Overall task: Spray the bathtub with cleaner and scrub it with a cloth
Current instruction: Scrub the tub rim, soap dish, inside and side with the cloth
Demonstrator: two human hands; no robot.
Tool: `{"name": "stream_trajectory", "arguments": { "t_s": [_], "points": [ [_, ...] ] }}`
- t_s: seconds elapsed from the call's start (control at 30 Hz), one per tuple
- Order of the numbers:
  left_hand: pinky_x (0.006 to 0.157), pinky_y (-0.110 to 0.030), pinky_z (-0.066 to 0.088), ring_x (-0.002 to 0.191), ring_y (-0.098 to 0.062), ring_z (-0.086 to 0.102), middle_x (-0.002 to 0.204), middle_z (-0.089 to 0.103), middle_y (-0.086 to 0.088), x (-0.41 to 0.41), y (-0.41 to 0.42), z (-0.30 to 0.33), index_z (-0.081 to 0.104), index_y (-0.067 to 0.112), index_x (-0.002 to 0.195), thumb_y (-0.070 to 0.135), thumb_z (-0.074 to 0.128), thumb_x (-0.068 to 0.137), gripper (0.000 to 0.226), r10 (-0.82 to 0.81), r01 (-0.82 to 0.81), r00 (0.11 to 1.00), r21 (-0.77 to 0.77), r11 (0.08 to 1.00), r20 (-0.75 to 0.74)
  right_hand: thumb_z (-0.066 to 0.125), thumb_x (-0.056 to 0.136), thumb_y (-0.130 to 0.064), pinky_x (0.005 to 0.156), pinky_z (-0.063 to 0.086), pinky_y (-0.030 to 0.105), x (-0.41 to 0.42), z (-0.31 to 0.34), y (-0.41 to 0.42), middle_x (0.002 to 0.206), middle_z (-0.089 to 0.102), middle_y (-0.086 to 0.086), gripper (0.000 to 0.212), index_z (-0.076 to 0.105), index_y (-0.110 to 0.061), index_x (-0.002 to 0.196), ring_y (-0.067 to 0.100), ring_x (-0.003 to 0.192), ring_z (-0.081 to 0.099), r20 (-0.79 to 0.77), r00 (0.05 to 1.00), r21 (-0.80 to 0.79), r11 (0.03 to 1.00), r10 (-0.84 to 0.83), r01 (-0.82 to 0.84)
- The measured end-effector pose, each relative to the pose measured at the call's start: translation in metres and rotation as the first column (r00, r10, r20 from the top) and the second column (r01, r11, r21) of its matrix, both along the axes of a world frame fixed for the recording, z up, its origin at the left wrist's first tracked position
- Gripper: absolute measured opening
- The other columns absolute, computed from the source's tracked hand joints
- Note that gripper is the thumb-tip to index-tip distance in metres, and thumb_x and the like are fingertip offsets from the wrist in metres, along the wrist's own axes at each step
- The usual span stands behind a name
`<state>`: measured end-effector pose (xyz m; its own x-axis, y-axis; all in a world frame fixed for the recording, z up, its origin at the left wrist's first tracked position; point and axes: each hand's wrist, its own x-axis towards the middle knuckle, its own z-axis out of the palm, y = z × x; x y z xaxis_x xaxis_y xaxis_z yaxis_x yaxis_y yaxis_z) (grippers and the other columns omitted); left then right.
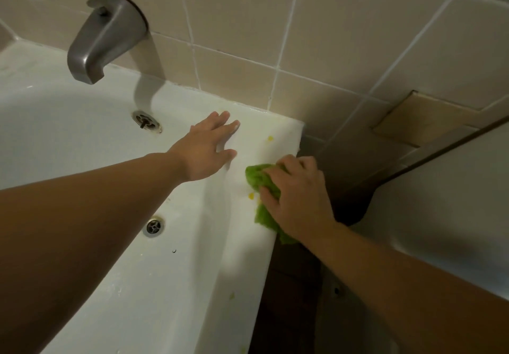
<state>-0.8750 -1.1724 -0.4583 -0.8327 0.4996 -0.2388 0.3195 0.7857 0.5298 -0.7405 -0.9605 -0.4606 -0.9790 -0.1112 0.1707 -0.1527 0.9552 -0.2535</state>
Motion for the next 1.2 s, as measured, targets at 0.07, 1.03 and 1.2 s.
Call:
{"name": "stream_trajectory", "arguments": {
  "t_s": [0.07,1.03,1.2],
  "points": [
    [0.128,-0.049,0.007,0.157,-0.009,-0.005,0.172,0.004,0.011,0.002,0.0,-0.001,0.021,0.032,0.162,0.04,0.052,0.105,0.065,-0.007,0.007,1.0,-0.005,1.0,-0.005,0.052,0.096,-0.047,0.084,0.048,0.043,-0.024,0.001,0.014,0.114,0.057,0.004,0.033,0.066,-0.019,0.108,0.028,0.105,0.047,0.035,0.997,0.029,0.997,-0.073,0.072],
    [0.128,-0.047,0.004,0.156,-0.005,-0.008,0.171,0.003,0.015,0.005,0.006,-0.006,0.018,0.032,0.163,0.043,0.054,0.103,0.071,0.02,-0.02,1.0,0.027,0.999,0.01,0.047,0.099,-0.044,0.088,0.046,0.041,-0.041,0.003,0.0,0.109,0.048,-0.002,0.029,0.064,-0.023,0.11,0.023,0.106,0.044,0.012,0.987,0.021,0.987,-0.16,0.16],
    [0.128,-0.048,0.004,0.156,-0.004,-0.008,0.171,0.003,0.015,0.005,0.008,-0.004,0.019,0.033,0.163,0.043,0.055,0.103,0.07,0.031,-0.031,0.999,0.028,0.999,0.022,0.046,0.1,-0.043,0.09,0.047,0.045,-0.067,0.007,0.012,0.113,0.047,0.001,0.033,0.064,-0.021,0.118,0.025,0.107,0.042,0.04,0.974,0.024,0.975,-0.221,0.221]
  ]
}}
